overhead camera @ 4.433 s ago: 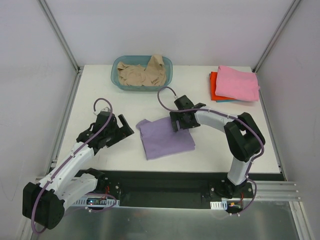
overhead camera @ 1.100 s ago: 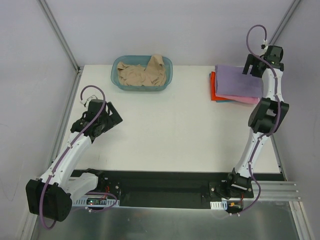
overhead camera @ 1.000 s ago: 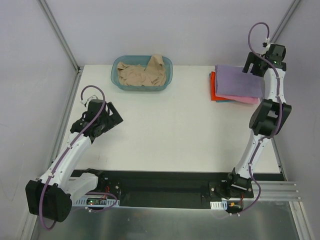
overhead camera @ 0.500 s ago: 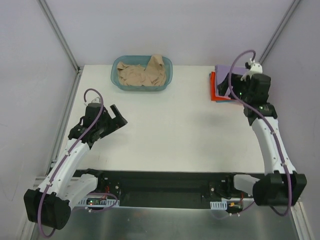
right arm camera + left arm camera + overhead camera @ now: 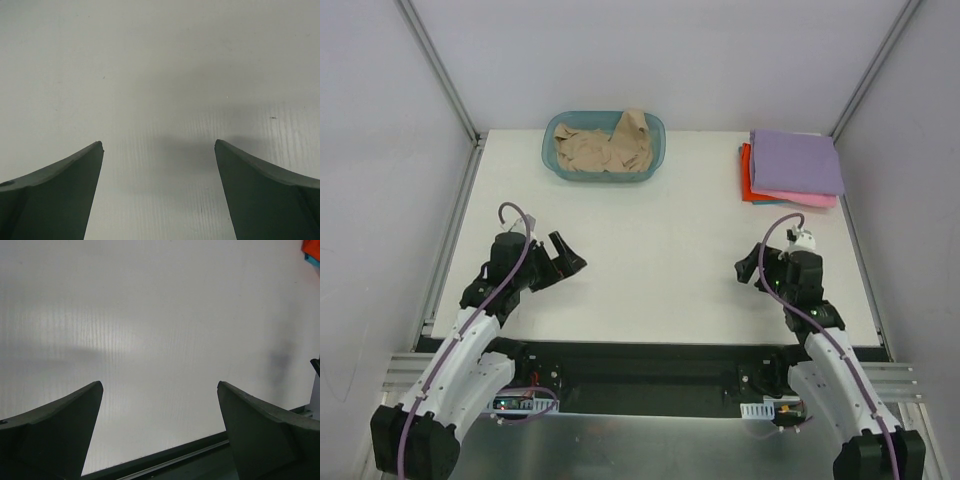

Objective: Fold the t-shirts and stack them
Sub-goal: Neatly place the folded tshirt to the corner

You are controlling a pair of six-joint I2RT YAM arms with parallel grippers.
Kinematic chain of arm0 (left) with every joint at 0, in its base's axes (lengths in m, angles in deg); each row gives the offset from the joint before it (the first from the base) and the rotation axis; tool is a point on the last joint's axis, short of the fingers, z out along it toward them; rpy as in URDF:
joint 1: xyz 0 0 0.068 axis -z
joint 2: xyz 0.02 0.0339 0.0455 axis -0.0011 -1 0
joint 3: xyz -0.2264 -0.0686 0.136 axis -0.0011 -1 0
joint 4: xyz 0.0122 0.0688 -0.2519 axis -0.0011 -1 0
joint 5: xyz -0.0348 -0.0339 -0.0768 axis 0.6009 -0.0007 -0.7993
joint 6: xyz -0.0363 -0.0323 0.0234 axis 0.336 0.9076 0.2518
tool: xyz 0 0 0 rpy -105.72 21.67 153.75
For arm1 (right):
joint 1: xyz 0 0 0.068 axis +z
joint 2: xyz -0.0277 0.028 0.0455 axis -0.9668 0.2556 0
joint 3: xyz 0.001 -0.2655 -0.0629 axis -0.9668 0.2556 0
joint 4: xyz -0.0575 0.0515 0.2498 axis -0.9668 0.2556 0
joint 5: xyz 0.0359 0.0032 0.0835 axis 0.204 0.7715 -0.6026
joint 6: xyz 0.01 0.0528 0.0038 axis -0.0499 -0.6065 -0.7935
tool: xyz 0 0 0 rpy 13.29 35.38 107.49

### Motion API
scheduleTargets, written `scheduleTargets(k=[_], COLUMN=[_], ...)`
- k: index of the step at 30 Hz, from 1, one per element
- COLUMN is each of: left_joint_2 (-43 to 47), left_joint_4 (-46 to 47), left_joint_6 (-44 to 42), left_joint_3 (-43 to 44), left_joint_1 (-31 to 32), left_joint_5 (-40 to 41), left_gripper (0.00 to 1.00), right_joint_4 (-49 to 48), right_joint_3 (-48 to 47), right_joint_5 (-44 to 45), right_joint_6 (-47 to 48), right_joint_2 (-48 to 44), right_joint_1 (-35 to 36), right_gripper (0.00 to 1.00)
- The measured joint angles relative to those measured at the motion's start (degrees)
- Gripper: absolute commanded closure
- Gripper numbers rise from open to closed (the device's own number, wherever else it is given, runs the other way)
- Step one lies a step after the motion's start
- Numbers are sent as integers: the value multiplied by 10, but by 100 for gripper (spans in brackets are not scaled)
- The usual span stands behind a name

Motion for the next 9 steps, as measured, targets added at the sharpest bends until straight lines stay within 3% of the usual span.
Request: scheduleTargets(k=[9], left_joint_2=[42], left_joint_4=[15], left_joint_6=[7], left_joint_3=[-29], left_joint_1=[0], left_joint_5=[-2], left_gripper=[1], right_joint_4=[-20], right_joint_3=[24], right_joint_5=[13], right_joint_6=[-19], right_joint_2=[-118], right_joint_1=[2], right_gripper=[3])
